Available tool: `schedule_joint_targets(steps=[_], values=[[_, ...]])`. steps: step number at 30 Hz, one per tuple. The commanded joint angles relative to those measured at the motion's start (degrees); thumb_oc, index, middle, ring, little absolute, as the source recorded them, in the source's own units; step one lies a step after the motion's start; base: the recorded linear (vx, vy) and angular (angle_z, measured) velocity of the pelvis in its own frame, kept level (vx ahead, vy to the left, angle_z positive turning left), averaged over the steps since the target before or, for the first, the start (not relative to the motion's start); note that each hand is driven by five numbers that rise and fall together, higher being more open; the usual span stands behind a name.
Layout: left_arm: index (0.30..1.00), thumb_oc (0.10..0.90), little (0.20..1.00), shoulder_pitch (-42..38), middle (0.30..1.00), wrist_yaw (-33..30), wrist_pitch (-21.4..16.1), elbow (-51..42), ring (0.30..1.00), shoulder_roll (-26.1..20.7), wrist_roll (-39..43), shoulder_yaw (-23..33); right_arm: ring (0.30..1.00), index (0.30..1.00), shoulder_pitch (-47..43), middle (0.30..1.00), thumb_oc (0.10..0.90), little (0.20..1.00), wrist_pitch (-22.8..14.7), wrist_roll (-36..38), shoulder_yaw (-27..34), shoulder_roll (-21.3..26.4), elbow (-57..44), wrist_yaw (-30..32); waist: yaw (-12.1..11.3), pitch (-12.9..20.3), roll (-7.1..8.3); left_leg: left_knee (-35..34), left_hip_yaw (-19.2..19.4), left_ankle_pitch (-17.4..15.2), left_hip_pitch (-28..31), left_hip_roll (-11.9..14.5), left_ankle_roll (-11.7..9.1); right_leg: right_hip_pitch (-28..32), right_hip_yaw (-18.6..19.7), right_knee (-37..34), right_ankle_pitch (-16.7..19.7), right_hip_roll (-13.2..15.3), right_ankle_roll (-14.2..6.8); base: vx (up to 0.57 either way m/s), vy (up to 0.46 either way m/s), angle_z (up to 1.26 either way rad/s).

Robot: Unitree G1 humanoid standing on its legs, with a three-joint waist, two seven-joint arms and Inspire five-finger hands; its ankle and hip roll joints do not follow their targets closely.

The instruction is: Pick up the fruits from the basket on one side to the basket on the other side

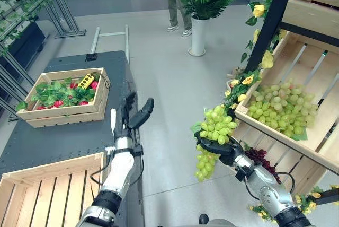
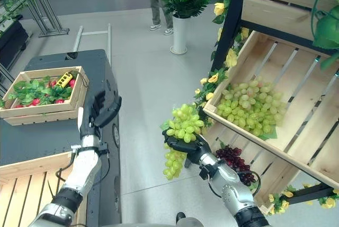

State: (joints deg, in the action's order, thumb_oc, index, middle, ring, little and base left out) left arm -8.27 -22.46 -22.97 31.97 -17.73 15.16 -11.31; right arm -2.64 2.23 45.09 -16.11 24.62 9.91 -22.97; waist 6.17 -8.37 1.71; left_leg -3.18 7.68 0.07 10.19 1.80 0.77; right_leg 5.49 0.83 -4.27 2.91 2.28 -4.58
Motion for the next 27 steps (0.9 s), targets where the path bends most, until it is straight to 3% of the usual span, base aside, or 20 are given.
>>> schedule_joint_targets(steps=[1, 5, 12, 14, 15, 16, 18, 21, 27], values=[[0.9, 0.8, 0.9, -2.2, 0.9, 4.0, -1.8, 1.6, 0.9, 0.2, 5.6, 0.7, 0.3, 0.3, -5.1, 0.3, 0.4, 0.3, -5.3, 1.4, 5.8, 1.7, -9.1, -4.9, -0.7, -0.3, 1.18, 3.3, -1.2, -7.7, -1.4, -1.7, 0.8, -0.5, 0.9, 3.7, -3.6, 0.9, -0.8, -0.05, 0.185, -1.26], [0.9, 0.8, 0.9, -1.7, 0.9, 4.6, 0.2, 4.7, 0.9, 0.9, 4.4, -0.8, 0.3, 0.3, -4.4, 0.3, 0.4, 0.3, -7.2, 3.2, 7.2, 3.2, -15.4, -2.5, -0.6, -1.4, 1.88, 1.8, -1.7, -7.1, -2.3, -2.4, 1.3, -3.0, 1.0, 4.6, -1.7, 1.8, -2.8, -0.06, 0.145, -0.46], [0.9, 0.8, 0.9, -3.8, 0.9, 3.3, 1.3, 7.4, 0.9, -0.5, 4.1, -2.0, 0.3, 0.3, -3.7, 0.3, 0.4, 0.3, -7.4, 3.1, 9.1, 5.3, -18.9, -4.2, 0.7, -3.2, 2.05, 2.2, 0.2, -8.3, -3.0, -2.8, 2.6, -7.9, 1.6, 7.2, 1.2, 2.7, -5.0, -0.06, 0.129, -0.29], [0.9, 0.8, 0.9, -3.5, 0.9, 3.0, 2.2, 7.7, 0.9, -1.0, 3.9, -1.4, 0.3, 0.3, -4.6, 0.3, 0.4, 0.3, -8.2, 4.2, 9.8, 5.9, -19.1, -5.2, 0.0, -3.7, 2.31, 2.3, 3.6, -8.5, -2.6, -1.9, 2.7, -8.7, -3.9, 10.9, 1.6, 3.7, -5.5, -0.07, 0.005, -0.33], [0.9, 0.8, 0.9, -3.3, 0.9, 3.1, 2.4, 7.6, 0.9, -1.3, 4.3, -1.2, 0.3, 0.3, -5.1, 0.3, 0.4, 0.3, -8.5, 4.2, 9.7, 6.0, -19.1, -5.4, -0.4, -3.6, 2.25, 2.4, 4.4, -8.4, -2.8, -1.6, 2.7, -9.1, -4.8, 13.1, 1.3, 3.9, -5.4, -0.1, -0.057, -0.51], [0.9, 0.8, 0.9, -3.1, 0.9, 3.9, 2.5, 7.3, 0.9, -1.8, 5.4, -0.5, 0.3, 0.3, -6.1, 0.3, 0.4, 0.3, -9.6, 4.1, 9.5, 6.5, -19.4, -5.9, -0.8, -3.8, 2.03, 3.4, 4.6, -8.3, -3.6, -0.8, 2.9, -9.3, -4.3, 17.2, -1.1, 3.4, -4.5, -0.07, -0.052, -0.53], [0.9, 0.8, 0.9, -3.7, 0.9, 4.0, 2.3, 7.9, 0.9, -1.8, 5.3, -0.7, 0.3, 0.3, -6.1, 0.3, 0.4, 0.3, -10.2, 3.8, 10.1, 7.1, -20.2, -6.9, -0.8, -3.5, 2.37, 5.0, 3.6, -8.2, -4.7, -0.7, 2.7, -7.0, -3.9, 12.6, -3.3, 2.9, -3.4, -0.03, -0.089, -0.44], [0.9, 0.8, 0.9, -4.7, 0.9, 2.8, 2.0, 9.4, 0.9, -1.4, 6.1, -0.2, 0.3, 0.3, -6.5, 0.3, 0.4, 0.3, -9.7, 2.9, 11.8, 8.0, -21.1, -7.8, -0.7, -2.5, 2.99, 4.7, 4.0, -8.6, -4.3, -0.7, 1.9, -3.4, -4.1, 6.0, -2.9, 2.8, -3.2, 0.02, -0.108, -0.07], [0.9, 0.8, 0.9, -3.9, 0.9, 5.7, 2.4, 9.9, 0.9, -1.4, 5.7, 1.2, 0.3, 0.3, -7.6, 0.3, 0.4, 0.3, -9.6, 4.5, 20.8, 13.4, -22.9, -6.8, 1.1, -0.6, 2.54, 2.8, 5.4, -8.9, -1.9, -0.3, 0.7, -1.2, -2.7, 2.9, -3.3, 2.2, -2.7, 0.05, -0.045, -0.09]])
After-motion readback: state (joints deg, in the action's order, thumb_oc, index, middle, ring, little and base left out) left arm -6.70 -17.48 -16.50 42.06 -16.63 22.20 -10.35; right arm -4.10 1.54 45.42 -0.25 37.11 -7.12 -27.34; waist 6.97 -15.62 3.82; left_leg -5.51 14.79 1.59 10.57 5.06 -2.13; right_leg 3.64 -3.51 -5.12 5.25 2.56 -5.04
